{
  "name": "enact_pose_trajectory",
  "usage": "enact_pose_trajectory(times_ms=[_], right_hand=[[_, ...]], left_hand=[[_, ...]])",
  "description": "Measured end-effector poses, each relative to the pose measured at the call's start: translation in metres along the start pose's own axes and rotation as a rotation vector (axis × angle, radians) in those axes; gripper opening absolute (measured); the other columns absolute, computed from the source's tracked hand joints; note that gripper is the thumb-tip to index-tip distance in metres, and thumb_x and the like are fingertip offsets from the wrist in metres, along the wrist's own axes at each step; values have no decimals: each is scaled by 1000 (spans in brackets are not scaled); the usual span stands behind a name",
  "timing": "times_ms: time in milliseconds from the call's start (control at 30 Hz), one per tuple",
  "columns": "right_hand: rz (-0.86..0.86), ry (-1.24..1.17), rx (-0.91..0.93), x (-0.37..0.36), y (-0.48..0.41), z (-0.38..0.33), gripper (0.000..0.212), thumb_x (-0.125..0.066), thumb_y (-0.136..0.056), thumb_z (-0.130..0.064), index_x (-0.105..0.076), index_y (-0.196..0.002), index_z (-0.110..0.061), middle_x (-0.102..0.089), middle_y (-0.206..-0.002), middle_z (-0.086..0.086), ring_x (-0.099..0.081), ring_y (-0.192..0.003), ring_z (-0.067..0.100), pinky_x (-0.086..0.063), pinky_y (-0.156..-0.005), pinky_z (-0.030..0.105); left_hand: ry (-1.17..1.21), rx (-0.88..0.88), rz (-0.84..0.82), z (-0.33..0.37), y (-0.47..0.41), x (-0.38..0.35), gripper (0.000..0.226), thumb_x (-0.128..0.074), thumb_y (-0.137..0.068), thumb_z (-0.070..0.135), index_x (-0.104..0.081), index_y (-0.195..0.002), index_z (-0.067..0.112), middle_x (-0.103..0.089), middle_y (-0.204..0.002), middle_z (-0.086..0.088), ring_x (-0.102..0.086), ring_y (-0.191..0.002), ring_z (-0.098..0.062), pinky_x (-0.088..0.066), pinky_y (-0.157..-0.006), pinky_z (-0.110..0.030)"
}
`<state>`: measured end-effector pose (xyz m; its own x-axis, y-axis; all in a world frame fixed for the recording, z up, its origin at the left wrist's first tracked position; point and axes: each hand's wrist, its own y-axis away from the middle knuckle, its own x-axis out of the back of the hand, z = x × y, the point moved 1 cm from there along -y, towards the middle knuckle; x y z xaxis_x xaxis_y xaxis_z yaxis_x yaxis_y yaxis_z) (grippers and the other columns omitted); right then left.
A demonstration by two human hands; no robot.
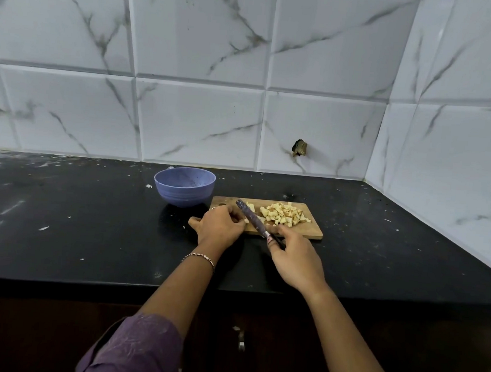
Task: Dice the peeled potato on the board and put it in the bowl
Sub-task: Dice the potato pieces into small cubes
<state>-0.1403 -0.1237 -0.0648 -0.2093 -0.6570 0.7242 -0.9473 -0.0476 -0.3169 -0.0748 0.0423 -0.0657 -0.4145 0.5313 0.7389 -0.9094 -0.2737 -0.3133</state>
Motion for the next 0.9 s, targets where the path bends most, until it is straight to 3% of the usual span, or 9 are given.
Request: enact_pose_trajectory(times_ms=[133,267,400,667,900], right_hand=[[-14,0,-12,0,0,0,31,-53,-99,-34,-57,-130,-36,-63,-108,-15,-58,-96,8,-49,-73,30],[10,73,16,-2,2,-4,30,-52,-99,-33,-58,-128,-38,-64,-99,-17,-56,-81,2,-38,-60,24],[76,238,105,-6,7,-13,31,-51,-100,-29,-57,-129,-36,-69,-106,-12,-63,-95,7,-39,-68,24],[110,360,200,-10,8,-21,30,-52,-99,-25,-58,-128,-32,-70,-97,-8,-65,-91,10,-52,-77,29],[35,319,185,-2,2,-22,33,-55,-97,-27,-58,-129,-33,-68,-108,-10,-63,-102,11,-48,-80,29]], left_hand=[[-2,-4,-3,-2,-4,-3,6,-62,-88,39,-63,-85,34,-68,-95,11,-60,-102,-13,-28,-97,-42],[-27,4,9,-1,-6,-6,13,-61,-85,41,-70,-89,31,-69,-88,9,-60,-97,-13,-26,-92,-40],[-68,11,5,-2,-8,-7,18,-60,-85,42,-70,-91,29,-68,-87,8,-61,-96,-15,-24,-86,-40],[-66,-10,12,-1,-7,-7,16,-58,-85,38,-71,-91,32,-69,-88,10,-60,-94,-12,-21,-82,-38],[-77,-15,19,0,-7,-7,16,-57,-85,38,-71,-91,34,-69,-89,11,-61,-96,-12,-22,-84,-39]])
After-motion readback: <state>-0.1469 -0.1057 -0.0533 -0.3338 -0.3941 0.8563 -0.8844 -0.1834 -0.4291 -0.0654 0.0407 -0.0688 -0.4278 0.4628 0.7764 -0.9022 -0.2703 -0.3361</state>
